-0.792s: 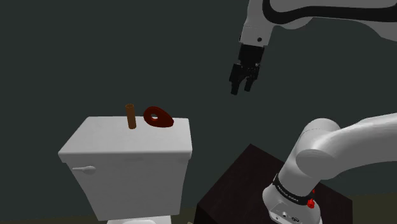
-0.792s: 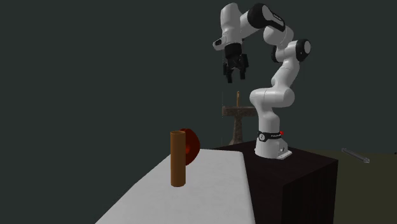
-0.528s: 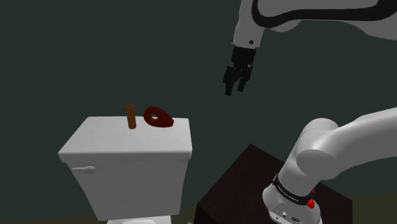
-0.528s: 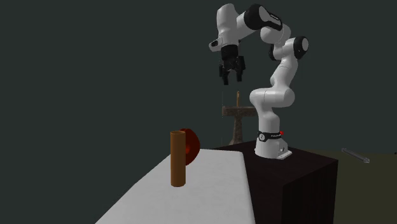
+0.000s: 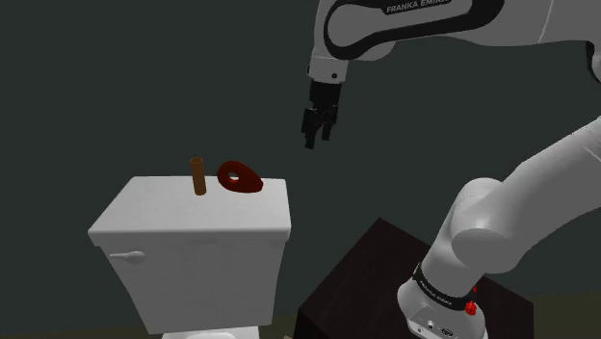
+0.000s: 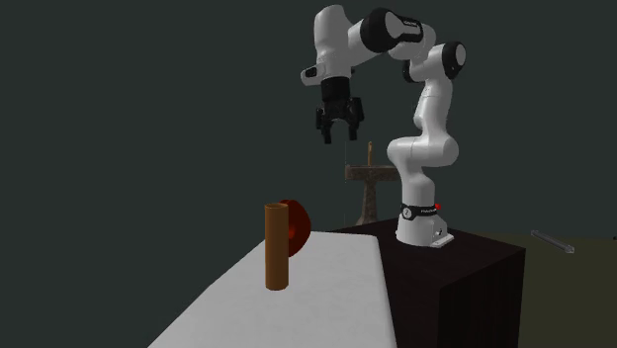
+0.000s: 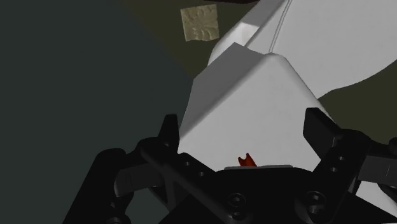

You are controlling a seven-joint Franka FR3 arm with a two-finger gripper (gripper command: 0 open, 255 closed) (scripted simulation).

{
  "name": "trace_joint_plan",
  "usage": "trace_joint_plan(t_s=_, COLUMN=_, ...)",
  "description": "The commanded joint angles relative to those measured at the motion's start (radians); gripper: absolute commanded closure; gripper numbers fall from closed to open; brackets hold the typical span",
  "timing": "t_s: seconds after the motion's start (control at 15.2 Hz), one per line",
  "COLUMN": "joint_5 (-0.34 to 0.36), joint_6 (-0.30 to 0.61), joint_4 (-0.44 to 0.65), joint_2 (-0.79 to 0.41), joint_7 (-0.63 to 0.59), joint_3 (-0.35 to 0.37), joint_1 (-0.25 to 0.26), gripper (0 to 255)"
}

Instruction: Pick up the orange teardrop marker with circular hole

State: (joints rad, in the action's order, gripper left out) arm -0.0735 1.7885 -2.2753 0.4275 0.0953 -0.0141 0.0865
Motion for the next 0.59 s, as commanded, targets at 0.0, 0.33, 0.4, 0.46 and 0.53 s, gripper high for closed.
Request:
trace_joint_plan(t_s=0.0, joint_5=0.006, joint_6=0.043, joint_4=0.036, joint_2=-0.079, joint_7=0.041, joint_3=0.0, joint_1=0.011, gripper=0)
trace_joint_plan(t_s=0.33, joint_5=0.018, joint_6=0.109, joint_4=0.161, joint_2=-0.271, joint_7=0.118, joint_3=0.016, joint_1=0.039, gripper=0)
trace_joint_plan(t_s=0.4, joint_5=0.021, joint_6=0.118, joint_4=0.189, joint_2=-0.309, joint_7=0.133, joint_3=0.02, joint_1=0.044, gripper=0)
trace_joint_plan(t_s=0.46, joint_5=0.024, joint_6=0.127, joint_4=0.218, joint_2=-0.347, joint_7=0.147, joint_3=0.025, joint_1=0.049, gripper=0)
trace_joint_plan(t_s=0.53, joint_5=0.028, joint_6=0.135, joint_4=0.248, joint_2=-0.384, joint_7=0.16, joint_3=0.029, joint_1=0.055, gripper=0)
